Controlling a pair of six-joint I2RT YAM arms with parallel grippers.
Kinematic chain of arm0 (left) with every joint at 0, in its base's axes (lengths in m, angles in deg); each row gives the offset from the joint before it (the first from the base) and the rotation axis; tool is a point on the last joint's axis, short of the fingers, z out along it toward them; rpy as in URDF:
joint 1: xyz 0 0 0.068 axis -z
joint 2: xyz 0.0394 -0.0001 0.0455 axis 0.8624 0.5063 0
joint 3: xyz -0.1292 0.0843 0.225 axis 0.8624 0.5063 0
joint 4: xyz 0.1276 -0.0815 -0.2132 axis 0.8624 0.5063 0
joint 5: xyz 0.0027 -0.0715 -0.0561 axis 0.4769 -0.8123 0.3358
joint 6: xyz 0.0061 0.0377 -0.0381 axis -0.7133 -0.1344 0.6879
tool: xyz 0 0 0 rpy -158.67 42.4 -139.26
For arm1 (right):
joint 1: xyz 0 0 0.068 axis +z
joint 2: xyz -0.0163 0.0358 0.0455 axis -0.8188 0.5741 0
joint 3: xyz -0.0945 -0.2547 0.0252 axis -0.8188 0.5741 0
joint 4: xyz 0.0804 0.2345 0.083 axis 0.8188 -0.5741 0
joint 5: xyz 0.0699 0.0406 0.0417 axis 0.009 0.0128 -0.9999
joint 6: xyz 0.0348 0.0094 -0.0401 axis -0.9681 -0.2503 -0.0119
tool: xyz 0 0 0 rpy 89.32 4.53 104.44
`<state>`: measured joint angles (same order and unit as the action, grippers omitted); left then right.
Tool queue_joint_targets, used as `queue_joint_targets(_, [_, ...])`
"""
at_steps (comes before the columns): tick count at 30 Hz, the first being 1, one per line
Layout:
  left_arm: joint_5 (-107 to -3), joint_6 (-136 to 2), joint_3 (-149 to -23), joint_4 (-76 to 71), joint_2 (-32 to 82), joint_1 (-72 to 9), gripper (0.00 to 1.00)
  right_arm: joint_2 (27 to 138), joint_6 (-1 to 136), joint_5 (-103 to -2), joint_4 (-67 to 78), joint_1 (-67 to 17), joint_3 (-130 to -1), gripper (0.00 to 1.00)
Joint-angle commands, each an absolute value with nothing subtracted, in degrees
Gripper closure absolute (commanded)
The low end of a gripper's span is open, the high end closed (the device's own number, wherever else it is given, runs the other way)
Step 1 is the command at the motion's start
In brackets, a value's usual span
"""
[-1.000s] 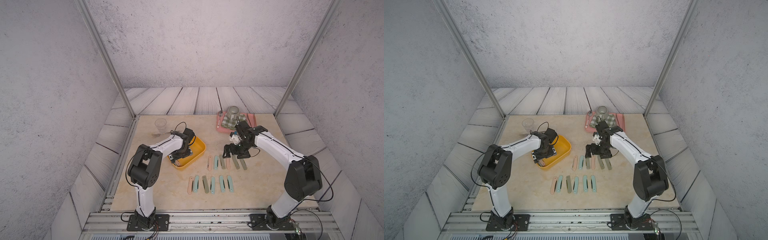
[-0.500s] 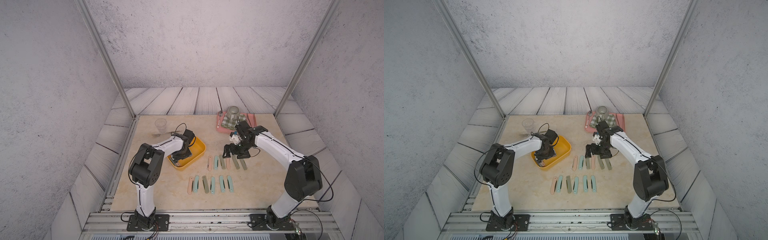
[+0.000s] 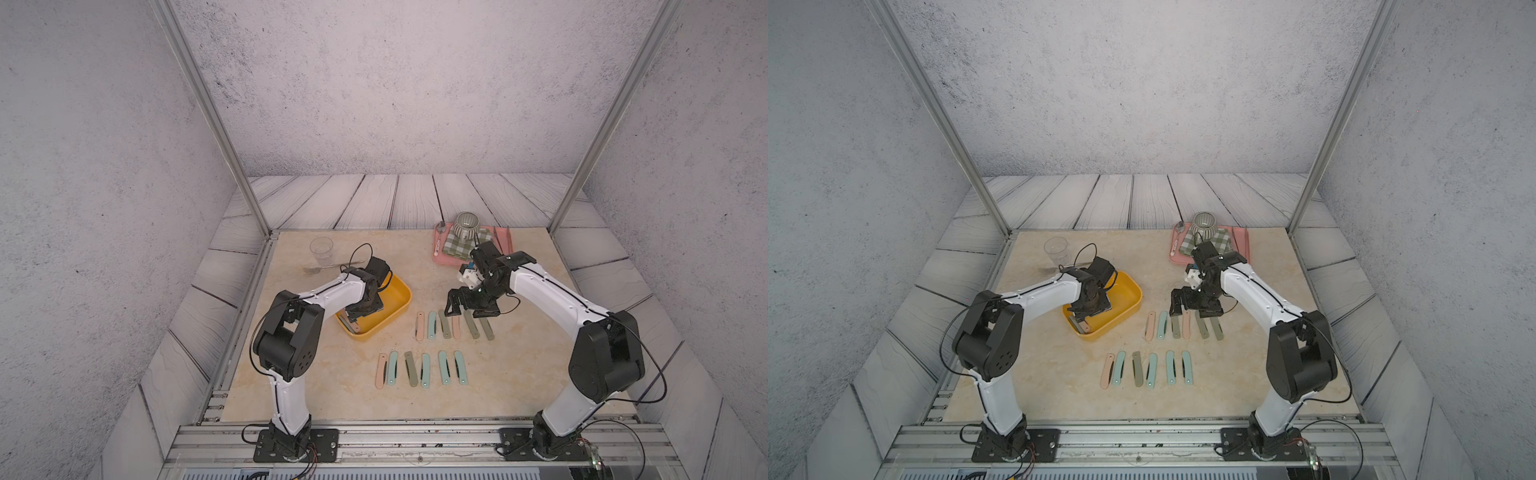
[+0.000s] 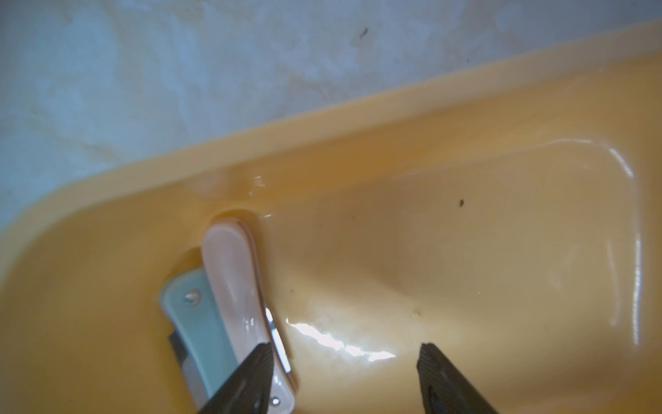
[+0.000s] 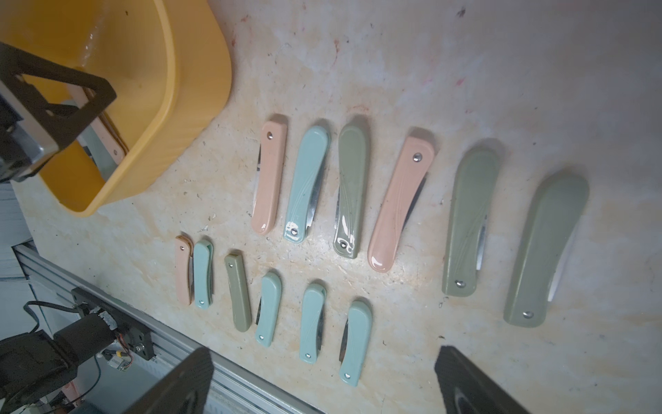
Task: Take the fruit knife out of the storage box
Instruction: Pick up the fruit knife from the storage box.
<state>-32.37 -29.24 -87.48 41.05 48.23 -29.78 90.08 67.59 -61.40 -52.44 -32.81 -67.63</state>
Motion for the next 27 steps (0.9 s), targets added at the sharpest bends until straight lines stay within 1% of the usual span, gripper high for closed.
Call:
queue_joint_targets(1, [-29.37, -28.79, -87.11, 44.24, 45.59, -29.44, 0.31, 90.92, 67.71, -62.52, -52.84, -33.04, -68.12, 0.01])
queue_joint_targets(6, [-27.38, -27.23, -87.63, 47.16, 46.52, -29.44, 0.3, 90.93, 67.73, -62.95, -52.68, -33.01, -68.08, 0.01])
queue_joint_targets(16, [-28.76, -24.47, -91.2, 51.39, 53.53, -29.61, 0.27, 90.57, 67.84, -62.97, -52.34, -33.08, -66.78, 0.01])
queue_joint_targets(20, [-29.88, -23.38, -90.19, 50.44, 54.39, -29.61, 0.26, 90.58, 67.88, -62.73, -52.13, -33.07, -66.33, 0.01])
queue_joint_targets(27, [-32.26, -25.34, -87.12, 45.18, 55.17, -29.9, 0.27, 90.72, 67.84, -62.23, -52.3, -33.11, -66.62, 0.01])
